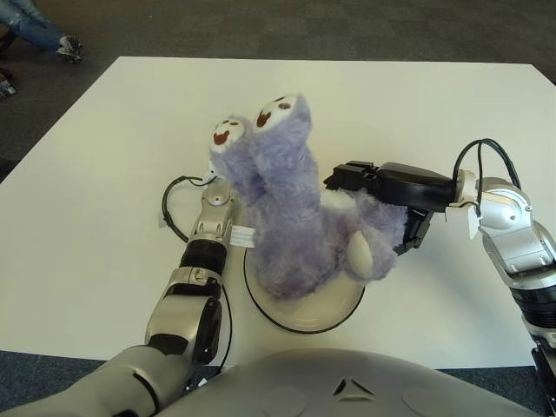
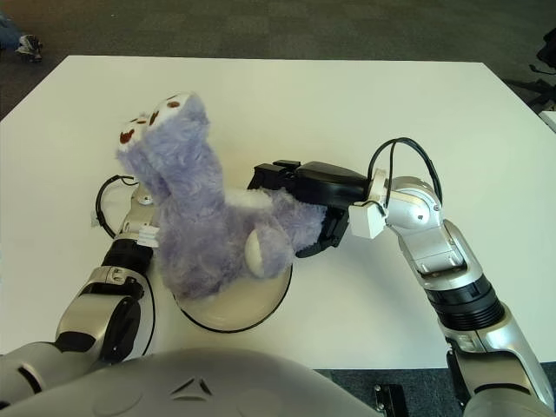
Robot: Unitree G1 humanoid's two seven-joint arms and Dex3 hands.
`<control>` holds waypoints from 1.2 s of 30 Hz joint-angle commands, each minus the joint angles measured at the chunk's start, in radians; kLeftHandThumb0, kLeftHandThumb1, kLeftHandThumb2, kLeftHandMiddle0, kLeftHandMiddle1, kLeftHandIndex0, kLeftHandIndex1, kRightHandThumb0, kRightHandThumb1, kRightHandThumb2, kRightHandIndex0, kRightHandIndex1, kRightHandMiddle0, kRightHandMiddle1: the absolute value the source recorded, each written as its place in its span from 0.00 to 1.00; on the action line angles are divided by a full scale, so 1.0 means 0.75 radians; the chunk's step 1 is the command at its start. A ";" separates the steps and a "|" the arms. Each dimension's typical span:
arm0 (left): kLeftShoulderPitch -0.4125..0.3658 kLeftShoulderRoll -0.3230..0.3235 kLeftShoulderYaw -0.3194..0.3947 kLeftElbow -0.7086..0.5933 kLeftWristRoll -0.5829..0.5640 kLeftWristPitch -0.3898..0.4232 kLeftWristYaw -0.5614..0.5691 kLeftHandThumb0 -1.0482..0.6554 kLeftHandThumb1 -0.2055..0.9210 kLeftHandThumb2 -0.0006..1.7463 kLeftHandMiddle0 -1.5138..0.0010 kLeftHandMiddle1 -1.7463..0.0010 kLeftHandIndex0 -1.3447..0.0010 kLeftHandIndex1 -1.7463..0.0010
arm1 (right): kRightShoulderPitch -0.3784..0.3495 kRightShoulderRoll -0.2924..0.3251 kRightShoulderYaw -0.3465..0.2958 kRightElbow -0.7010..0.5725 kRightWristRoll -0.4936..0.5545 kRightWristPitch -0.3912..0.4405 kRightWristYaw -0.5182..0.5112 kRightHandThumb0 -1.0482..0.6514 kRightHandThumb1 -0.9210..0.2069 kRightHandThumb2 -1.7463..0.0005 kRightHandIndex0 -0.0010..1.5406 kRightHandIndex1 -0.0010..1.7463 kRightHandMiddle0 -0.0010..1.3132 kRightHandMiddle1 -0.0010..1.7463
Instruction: Put the doll into the plate.
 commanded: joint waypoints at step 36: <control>0.026 -0.022 0.004 -0.015 -0.007 0.037 -0.007 0.34 0.48 0.74 0.25 0.00 0.56 0.00 | -0.171 -0.120 -0.051 -0.070 0.258 0.186 0.250 0.68 0.44 0.21 0.00 0.00 0.00 0.63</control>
